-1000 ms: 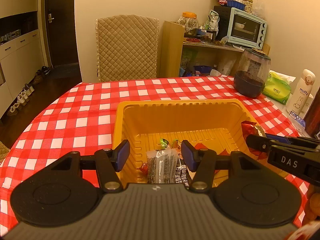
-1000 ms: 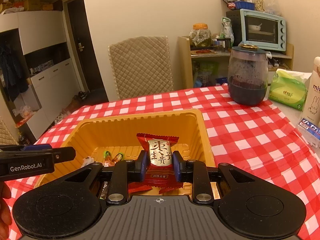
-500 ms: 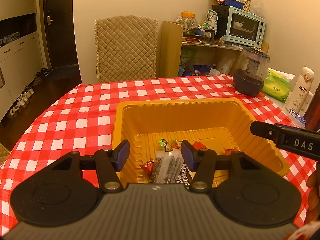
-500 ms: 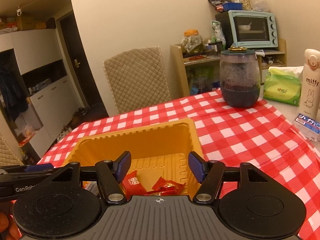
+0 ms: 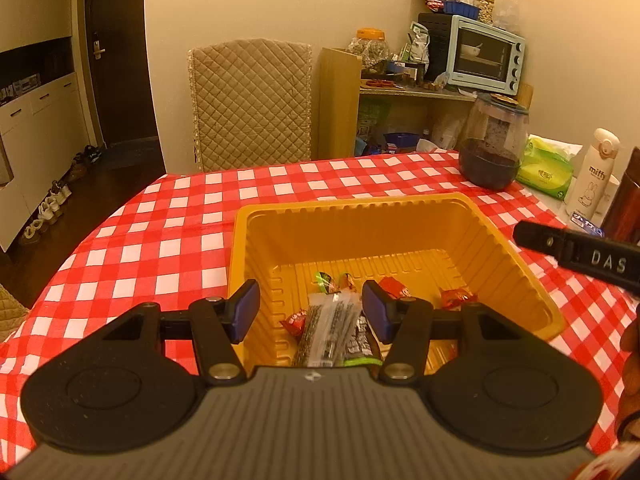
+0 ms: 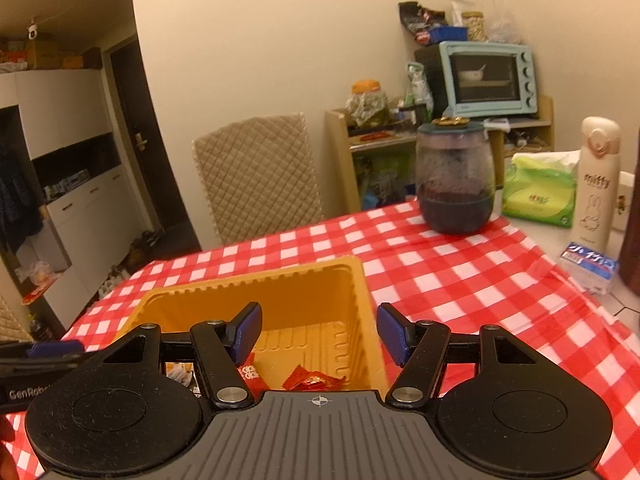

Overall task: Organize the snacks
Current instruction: 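Move both open tools back over the remaining snacks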

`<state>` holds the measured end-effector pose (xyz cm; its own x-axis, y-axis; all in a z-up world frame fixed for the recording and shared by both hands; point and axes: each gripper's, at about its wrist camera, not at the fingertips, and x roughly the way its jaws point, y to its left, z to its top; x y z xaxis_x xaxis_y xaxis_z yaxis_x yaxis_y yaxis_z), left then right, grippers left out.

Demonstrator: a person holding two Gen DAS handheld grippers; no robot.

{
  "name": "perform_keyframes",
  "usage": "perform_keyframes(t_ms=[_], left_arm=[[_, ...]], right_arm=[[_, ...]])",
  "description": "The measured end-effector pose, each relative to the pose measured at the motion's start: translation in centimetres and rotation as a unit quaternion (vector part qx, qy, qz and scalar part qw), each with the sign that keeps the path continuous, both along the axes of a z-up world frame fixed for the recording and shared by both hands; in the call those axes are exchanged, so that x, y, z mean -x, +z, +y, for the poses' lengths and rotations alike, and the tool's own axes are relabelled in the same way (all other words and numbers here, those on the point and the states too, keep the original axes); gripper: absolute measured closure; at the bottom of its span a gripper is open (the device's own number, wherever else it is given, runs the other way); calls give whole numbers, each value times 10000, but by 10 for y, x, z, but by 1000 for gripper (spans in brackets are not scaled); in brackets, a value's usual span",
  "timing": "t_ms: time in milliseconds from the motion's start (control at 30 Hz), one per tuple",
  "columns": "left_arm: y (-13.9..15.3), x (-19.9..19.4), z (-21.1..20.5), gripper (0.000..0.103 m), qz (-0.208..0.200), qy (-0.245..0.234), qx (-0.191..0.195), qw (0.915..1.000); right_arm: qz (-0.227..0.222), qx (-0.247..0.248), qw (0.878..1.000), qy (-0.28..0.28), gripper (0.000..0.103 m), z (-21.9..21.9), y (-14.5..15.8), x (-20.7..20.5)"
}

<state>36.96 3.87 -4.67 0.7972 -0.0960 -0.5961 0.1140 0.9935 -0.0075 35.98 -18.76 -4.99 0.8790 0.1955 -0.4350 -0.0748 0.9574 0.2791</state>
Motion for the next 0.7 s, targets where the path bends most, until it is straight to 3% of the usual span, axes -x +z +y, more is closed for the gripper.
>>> perform_keyframes(t_ms=[700], left_arm=[[9,118,4,40,-33,180,119,9998]], right_arm=[[141,14,9997,-219,39,-34,11,99]])
